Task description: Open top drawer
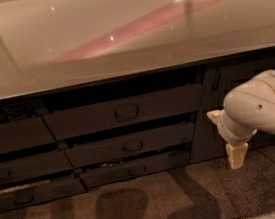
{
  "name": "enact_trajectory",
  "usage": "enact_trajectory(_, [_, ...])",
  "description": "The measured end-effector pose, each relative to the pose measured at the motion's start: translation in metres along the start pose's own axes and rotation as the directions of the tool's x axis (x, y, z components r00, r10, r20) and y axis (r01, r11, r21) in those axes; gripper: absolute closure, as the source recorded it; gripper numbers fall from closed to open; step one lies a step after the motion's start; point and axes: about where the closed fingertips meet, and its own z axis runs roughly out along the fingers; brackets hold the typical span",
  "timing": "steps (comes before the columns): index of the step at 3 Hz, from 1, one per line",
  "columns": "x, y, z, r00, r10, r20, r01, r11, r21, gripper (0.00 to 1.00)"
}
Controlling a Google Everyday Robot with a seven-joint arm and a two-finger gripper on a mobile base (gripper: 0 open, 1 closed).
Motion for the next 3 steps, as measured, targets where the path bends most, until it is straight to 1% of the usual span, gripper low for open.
enact_trajectory(1, [-0.0014, -0.0026, 0.005, 1.0, 0.008, 0.021, -0.009, 0.9986, 0.052, 0.0])
enact_trajectory(2, [-0.0017, -0.0032, 0.0048, 1.0, 0.007, 0.021, -0.008, 0.9986, 0.053, 0.0])
enact_trajectory(3, [-0.0019, -0.0056, 0.0035, 1.0, 0.008, 0.001, -0.008, 0.9986, 0.053, 0.0])
